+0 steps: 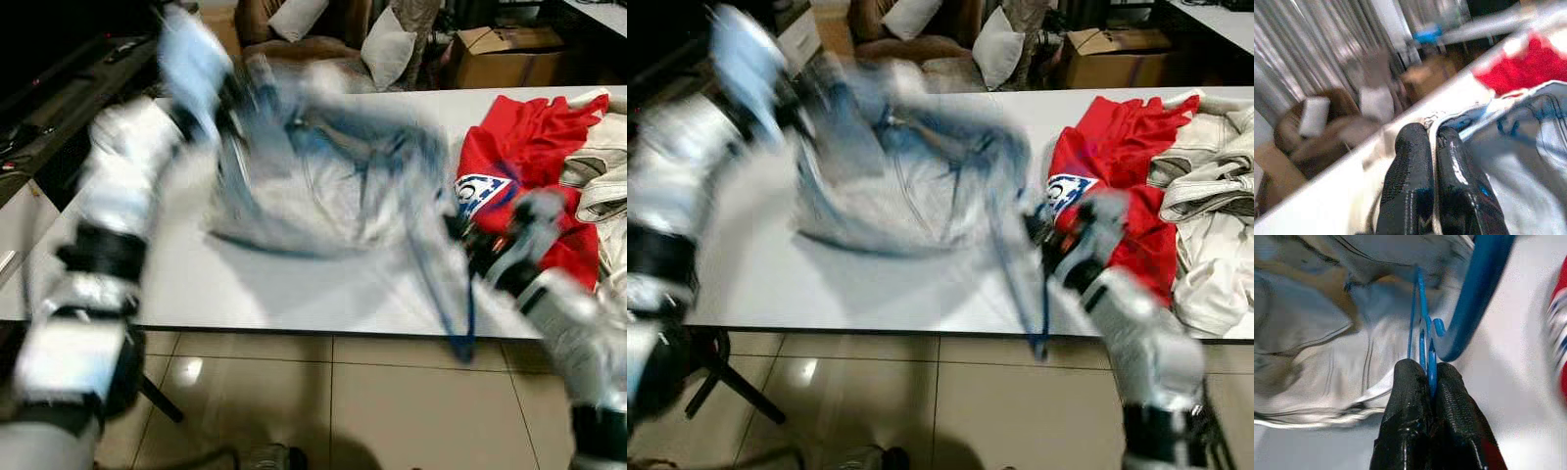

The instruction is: Hang hanger

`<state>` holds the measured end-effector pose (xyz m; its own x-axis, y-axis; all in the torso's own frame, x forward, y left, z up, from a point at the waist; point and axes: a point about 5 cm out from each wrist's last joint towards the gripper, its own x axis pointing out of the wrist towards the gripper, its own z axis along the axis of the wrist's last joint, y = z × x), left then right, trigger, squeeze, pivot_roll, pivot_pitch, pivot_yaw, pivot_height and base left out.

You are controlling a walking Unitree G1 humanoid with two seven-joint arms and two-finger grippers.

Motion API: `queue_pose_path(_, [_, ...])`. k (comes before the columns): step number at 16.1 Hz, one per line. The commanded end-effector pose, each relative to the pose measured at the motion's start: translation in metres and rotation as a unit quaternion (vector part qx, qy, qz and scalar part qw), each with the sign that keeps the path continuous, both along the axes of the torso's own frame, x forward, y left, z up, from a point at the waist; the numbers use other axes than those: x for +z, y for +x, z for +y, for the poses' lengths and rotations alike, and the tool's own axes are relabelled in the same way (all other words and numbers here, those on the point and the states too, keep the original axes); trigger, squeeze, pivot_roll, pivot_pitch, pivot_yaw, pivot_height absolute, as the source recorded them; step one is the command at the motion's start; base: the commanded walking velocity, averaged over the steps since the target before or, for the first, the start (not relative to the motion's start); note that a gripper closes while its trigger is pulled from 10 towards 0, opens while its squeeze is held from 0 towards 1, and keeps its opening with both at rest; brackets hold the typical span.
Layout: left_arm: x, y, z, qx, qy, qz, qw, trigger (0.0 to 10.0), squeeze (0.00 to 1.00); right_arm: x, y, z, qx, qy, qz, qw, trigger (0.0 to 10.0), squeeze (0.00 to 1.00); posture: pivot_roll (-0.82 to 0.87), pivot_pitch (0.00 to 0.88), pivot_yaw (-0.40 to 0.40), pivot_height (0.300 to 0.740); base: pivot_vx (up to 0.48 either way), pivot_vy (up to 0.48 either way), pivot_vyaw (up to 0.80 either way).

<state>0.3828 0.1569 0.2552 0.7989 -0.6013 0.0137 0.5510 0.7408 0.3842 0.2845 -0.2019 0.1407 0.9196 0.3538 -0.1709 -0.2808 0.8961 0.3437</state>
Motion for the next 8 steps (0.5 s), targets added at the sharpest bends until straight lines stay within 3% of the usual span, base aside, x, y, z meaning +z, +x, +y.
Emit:
queue_pose_path(1, [0.001, -0.003, -0.008, -0.008, 0.031, -0.012, 0.999, 0.0, 0.0, 0.006, -0.002, 0.007, 0.016, 0.01, -0.011, 1.0, 10.0, 0.0, -0.12, 0.0, 0.098, 0.74, 0.0, 0.0, 0.0])
queue_pose_path(2, [-0.011, -0.005, -0.012, -0.014, 0.051, 0.002, 0.999, 0.0, 0.0, 0.003, -0.005, 0.008, 0.02, 0.012, -0.005, 1.0, 10.0, 0.0, -0.12, 0.0, 0.105, 0.74, 0.0, 0.0, 0.0])
queue_pose_path(3, [-0.032, -0.008, -0.02, -0.014, 0.09, 0.015, 0.996, 10.0, 0.0, -0.002, -0.01, 0.008, 0.019, 0.009, 0.005, 1.0, 10.0, 0.0, -0.12, 0.0, 0.104, 0.74, 0.0, 0.0, 0.0])
queue_pose_path(4, [-0.037, -0.01, -0.023, -0.017, 0.098, 0.018, 0.995, 10.0, 0.0, -0.004, -0.012, 0.008, 0.019, 0.009, 0.007, 1.0, 10.0, 0.0, -0.12, 0.0, 0.104, 0.74, 0.0, 0.0, 0.0])
queue_pose_path(5, [-0.039, -0.014, -0.029, -0.034, 0.1, 0.018, 0.994, 10.0, 1.0, -0.004, -0.014, 0.007, 0.016, 0.009, 0.007, 1.0, 10.0, 0.0, -0.12, 0.0, 0.108, 0.74, 0.0, 0.0, 0.0])
queue_pose_path(8, [-0.054, -0.029, -0.048, -0.109, 0.161, 0.014, 0.981, 10.0, 1.0, 0.003, -0.012, 0.01, 0.015, 0.017, -0.014, 1.0, 10.0, 0.0, -0.13, 0.0, 0.118, 0.74, 0.0, 0.0, 0.0])
